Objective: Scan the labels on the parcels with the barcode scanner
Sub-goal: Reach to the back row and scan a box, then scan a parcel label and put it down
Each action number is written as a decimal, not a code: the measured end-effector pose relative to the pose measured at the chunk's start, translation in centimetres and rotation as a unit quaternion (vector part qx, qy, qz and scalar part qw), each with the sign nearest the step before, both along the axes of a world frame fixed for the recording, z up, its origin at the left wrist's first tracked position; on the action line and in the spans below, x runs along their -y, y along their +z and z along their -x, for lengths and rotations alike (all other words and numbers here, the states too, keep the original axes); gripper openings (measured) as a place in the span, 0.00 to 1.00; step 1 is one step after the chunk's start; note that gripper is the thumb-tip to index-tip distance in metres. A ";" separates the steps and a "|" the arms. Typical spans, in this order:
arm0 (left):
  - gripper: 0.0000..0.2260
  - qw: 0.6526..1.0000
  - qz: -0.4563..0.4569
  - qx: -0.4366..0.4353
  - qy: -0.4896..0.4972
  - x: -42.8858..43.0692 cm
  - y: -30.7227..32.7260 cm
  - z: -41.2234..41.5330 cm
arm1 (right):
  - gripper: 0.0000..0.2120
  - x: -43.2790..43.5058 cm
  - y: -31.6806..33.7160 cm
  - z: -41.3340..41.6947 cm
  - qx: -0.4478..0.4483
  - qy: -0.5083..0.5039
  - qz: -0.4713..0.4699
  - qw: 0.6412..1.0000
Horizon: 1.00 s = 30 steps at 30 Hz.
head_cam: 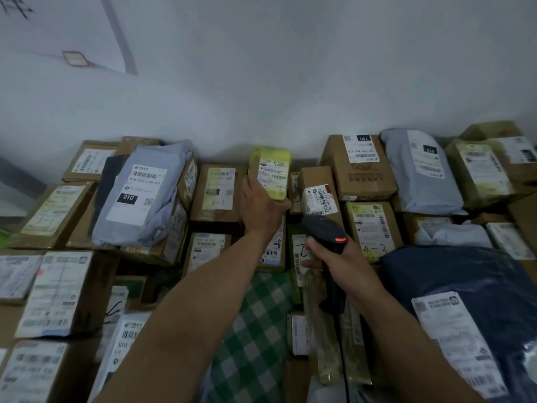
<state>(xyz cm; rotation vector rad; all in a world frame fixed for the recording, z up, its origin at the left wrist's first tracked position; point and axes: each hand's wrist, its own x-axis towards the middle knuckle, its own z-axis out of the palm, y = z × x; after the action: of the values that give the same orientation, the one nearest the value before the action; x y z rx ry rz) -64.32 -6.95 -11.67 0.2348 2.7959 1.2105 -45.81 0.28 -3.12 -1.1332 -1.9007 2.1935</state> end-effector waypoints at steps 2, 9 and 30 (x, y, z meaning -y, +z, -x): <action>0.49 0.998 -0.051 -0.018 0.014 0.8 1.7 -1.3 | 0.17 0.2 0.3 -0.4 -0.005 0.000 -0.001 1.000; 0.52 0.993 -0.090 0.065 0.036 6.3 4.5 -7.2 | 0.17 1.3 2.1 -2.1 -0.027 -0.021 0.002 0.999; 0.22 0.913 -0.270 0.307 0.018 12.1 3.7 -15.8 | 0.11 5.6 3.2 -6.1 0.021 0.041 -0.038 0.998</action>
<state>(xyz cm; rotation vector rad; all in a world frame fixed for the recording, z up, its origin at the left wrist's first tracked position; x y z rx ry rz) -48.54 -19.09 -7.96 -0.1493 1.9072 1.6840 -39.68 -5.35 0.12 -1.1173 -2.0638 2.1338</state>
